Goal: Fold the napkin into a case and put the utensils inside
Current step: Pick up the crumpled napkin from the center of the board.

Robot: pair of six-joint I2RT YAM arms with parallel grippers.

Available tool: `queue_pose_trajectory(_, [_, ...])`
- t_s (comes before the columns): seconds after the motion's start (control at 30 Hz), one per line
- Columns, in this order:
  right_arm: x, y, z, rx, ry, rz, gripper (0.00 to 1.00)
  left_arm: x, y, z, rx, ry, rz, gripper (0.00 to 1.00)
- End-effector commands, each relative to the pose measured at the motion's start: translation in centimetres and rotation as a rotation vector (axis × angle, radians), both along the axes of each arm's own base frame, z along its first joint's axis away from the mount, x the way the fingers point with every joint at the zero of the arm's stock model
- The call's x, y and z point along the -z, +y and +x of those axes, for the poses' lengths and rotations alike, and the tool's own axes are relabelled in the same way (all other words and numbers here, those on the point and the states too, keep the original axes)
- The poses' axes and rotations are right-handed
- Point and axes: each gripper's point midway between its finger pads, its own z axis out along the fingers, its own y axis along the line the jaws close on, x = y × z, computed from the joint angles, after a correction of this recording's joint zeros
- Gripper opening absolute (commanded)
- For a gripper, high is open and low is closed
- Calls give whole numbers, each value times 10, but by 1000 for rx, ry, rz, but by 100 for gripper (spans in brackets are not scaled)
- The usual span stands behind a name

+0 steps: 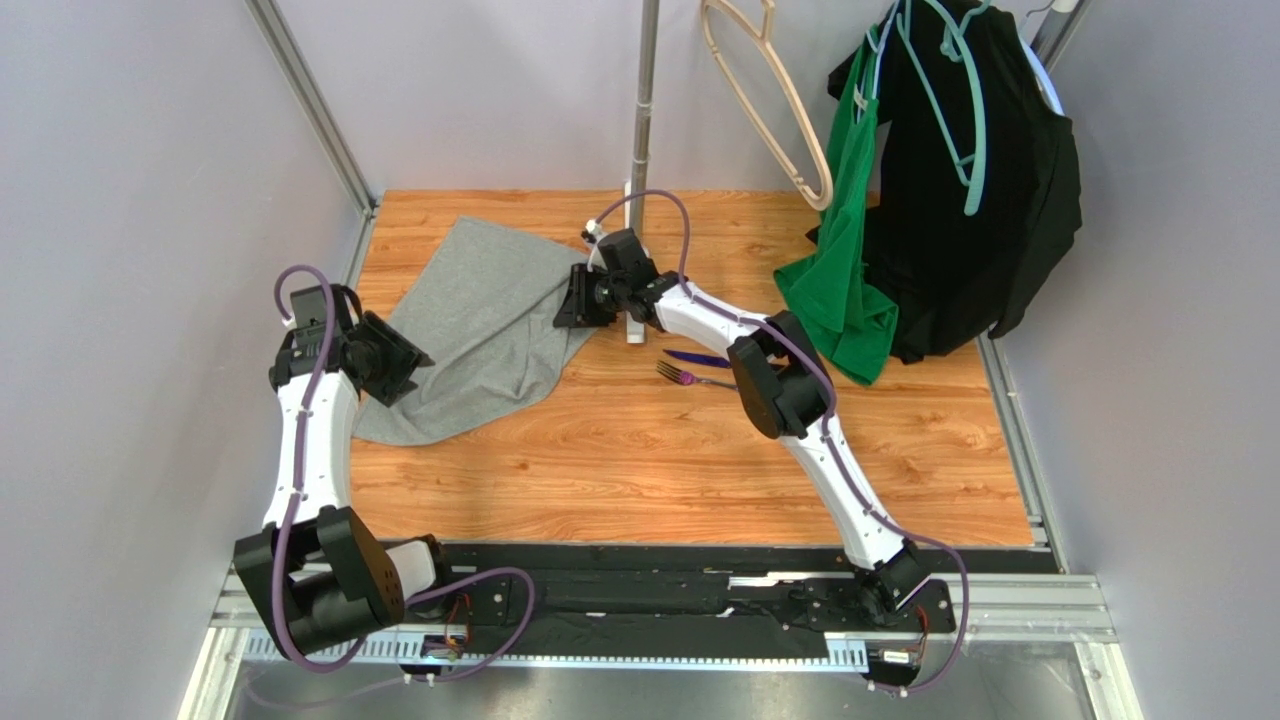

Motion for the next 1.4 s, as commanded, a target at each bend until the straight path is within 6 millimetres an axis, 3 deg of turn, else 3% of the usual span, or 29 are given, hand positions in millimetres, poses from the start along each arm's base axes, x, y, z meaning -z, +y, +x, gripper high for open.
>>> queue_pose_trajectory(0.0, [-39, 20, 19, 8, -93, 87, 11, -2, 5, -7, -5, 5, 29, 54])
queue_pose_trajectory(0.07, [-49, 17, 23, 13, -95, 76, 0, 0, 8, -10, -21, 33, 33, 54])
queue_pose_trajectory(0.17, [-57, -11, 26, 55, -95, -3, 0, 0, 13, -12, -39, 52, 43, 54])
queue_pose_trajectory(0.2, [-85, -22, 27, 80, -139, -8, 0, 1, 14, -13, -46, 58, 41, 54])
queue_pose_trajectory(0.23, [-66, -52, 30, 133, -129, -86, 0, 6, 14, -13, -50, 78, 31, 54])
queue_pose_trajectory(0.27, [-72, -65, 32, 152, -147, -101, 0, 8, 12, -12, -46, 85, 17, 53])
queue_pose_trajectory(0.3, [-96, -79, 30, 167, -185, -102, 0, 11, 11, -11, -38, 97, 6, 52])
queue_pose_trajectory(0.33, [-99, -98, 37, 196, -210, -131, 0, 18, 9, -11, -32, 128, -11, 50])
queue_pose_trajectory(0.37, [-78, -113, 28, 206, -177, -173, 0, 21, 7, -10, -21, 135, -26, 49])
queue_pose_trajectory(0.43, [-96, -131, 29, 242, -214, -164, 0, 31, 6, -11, -20, 169, -40, 48])
queue_pose_trajectory(0.47, [-84, -138, 21, 246, -189, -175, 0, 35, 8, -12, -30, 186, -36, 48])
queue_pose_trajectory(0.6, [-96, -131, 14, 228, -189, -104, 0, 56, 22, -46, -211, 384, -11, 49])
queue_pose_trajectory(0.7, [-99, -126, 12, 222, -183, -67, 0, 58, 27, -65, -312, 445, -26, 47])
queue_pose_trajectory(0.77, [-102, -122, 10, 209, -181, -44, 0, 61, 26, -65, -329, 414, -48, 42])
queue_pose_trajectory(0.83, [-102, -120, 8, 200, -173, -24, 0, 64, 20, -64, -337, 402, -83, 27])
queue_pose_trajectory(0.87, [-105, -119, 8, 199, -176, -14, 0, 66, 16, -64, -328, 408, -105, 26])
queue_pose_trajectory(1.0, [-115, -113, 5, 178, -175, 19, 0, 85, 15, -84, -366, 535, -103, 33])
queue_pose_trajectory(1.37, [-127, -109, -5, 163, -182, 66, 0, 99, 35, -65, -394, 574, -58, 50])
